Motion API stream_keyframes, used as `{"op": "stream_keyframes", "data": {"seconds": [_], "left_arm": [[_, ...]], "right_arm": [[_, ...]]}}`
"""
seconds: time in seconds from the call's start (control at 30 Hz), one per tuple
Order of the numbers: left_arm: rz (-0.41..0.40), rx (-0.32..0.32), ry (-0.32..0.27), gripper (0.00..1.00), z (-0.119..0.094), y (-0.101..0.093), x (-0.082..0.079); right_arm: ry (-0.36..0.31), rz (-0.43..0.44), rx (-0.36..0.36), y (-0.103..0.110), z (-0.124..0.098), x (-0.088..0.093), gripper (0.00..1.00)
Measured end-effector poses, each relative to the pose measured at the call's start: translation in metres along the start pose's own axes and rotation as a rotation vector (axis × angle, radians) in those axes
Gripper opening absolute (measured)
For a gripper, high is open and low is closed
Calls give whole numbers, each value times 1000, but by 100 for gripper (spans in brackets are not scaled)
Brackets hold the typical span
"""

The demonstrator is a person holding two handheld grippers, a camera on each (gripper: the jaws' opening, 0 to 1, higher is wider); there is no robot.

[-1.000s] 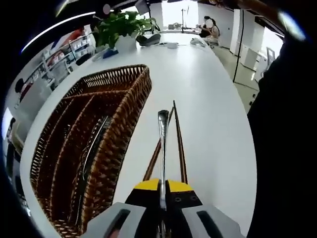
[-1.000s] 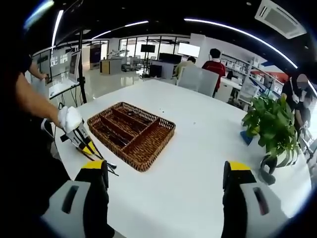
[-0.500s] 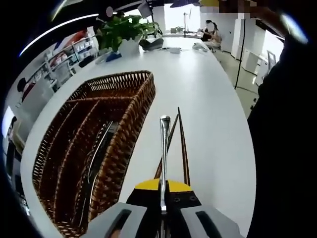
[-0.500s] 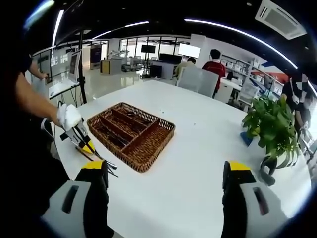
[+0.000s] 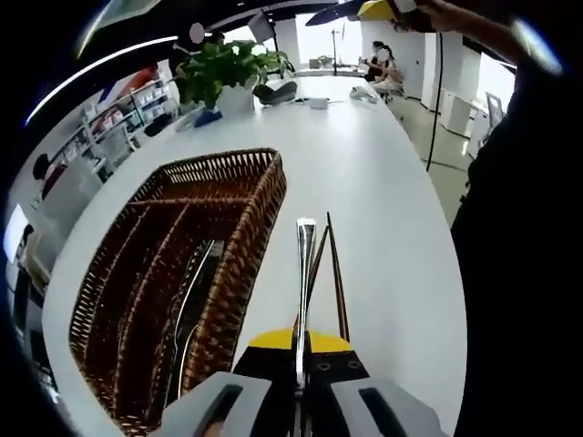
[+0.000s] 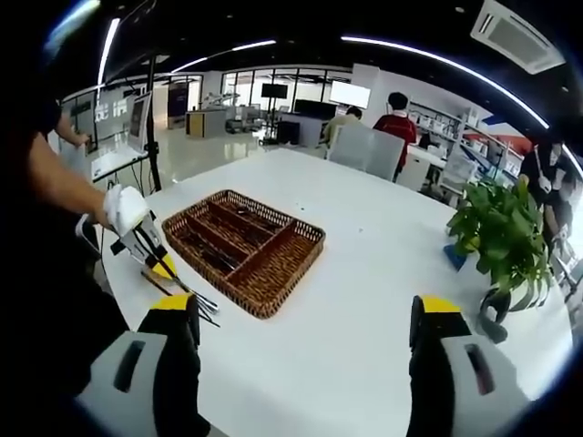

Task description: Arrange the knives, forks, and spoons in their matching storage slots by inserting each utensil handle-first until every utensil is classified and aligned in the correct compartment

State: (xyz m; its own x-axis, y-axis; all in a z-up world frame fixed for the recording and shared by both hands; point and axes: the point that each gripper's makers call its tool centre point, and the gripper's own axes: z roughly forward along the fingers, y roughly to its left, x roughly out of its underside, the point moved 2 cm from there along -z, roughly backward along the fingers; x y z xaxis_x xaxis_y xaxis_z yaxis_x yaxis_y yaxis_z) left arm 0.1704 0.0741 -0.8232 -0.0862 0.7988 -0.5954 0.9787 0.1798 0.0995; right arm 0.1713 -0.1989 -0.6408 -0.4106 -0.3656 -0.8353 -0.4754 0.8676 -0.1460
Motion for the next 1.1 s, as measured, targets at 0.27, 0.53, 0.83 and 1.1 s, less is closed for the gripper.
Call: {"op": "stream_keyframes", "data": {"seconds": [0.27,0.53,0.83,1.1], "left_arm": [[-2,11,-22,0,-8,-1,-6],[27,24,-31,0,-21,3,-13],[84,16,-31,0,-37,17,-20],[114,45,-36,0,-59,24,-35]], "right_arm": [[-1,15,-38,10,-1,1,99],[8,68,-135,28,0,-1,99],[19,31,-211,46,-1,-4,99],[24,-17,-214,49,-1,-7,99]]}}
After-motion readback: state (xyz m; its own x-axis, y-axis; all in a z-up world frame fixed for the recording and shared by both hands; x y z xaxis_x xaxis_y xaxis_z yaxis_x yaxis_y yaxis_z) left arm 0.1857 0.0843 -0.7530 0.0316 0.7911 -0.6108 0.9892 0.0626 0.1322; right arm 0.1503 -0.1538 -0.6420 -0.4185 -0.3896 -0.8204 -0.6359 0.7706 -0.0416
